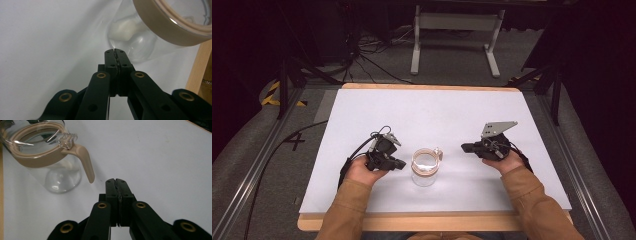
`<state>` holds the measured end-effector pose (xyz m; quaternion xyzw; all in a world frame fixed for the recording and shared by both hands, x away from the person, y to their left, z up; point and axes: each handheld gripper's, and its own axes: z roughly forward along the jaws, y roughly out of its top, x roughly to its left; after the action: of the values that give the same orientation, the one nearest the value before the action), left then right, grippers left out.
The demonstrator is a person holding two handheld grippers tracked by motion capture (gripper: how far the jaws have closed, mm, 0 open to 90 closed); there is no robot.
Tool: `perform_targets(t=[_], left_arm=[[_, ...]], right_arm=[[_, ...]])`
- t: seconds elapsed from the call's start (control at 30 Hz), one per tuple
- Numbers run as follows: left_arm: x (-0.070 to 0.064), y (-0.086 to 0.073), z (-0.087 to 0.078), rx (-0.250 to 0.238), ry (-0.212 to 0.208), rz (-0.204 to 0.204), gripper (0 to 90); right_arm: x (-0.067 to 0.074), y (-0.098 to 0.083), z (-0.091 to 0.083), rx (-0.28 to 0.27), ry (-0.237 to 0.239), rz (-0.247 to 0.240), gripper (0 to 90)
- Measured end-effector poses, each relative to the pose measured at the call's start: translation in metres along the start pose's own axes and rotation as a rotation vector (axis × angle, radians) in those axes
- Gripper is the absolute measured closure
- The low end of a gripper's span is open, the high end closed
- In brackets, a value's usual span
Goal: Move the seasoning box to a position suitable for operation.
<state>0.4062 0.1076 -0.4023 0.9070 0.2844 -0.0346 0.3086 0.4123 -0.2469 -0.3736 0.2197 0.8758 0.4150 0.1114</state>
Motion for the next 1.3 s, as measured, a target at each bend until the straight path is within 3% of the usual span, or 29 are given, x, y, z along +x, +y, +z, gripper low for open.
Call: perform_targets(t=[0.3,0.67,0.93,1.27,1.3], left_arm=[[-0.006,0.004,0.010,0.013,-0.025,0.009,89.5],[-0.007,0.005,0.012,0.026,-0.023,0.017,89.6],[-0.016,0.007,0.020,0.044,-0.059,0.028,89.5],[-0.030,0.019,0.032,0.068,-0.109,0.085,89.2],[-0.035,0.020,0.035,0.050,-0.124,0.058,89.0]], right_arm=[[0.002,0.000,0.002,0.003,0.017,-0.007,89.0],[0.002,0.000,0.003,0.004,0.021,-0.006,89.0],[0.002,0.000,0.002,0.004,0.023,-0.003,89.0],[-0.002,-0.001,-0.008,-0.022,0.010,0.013,89.0],[-0.003,-0.002,-0.009,-0.024,0.006,0.015,89.0]])
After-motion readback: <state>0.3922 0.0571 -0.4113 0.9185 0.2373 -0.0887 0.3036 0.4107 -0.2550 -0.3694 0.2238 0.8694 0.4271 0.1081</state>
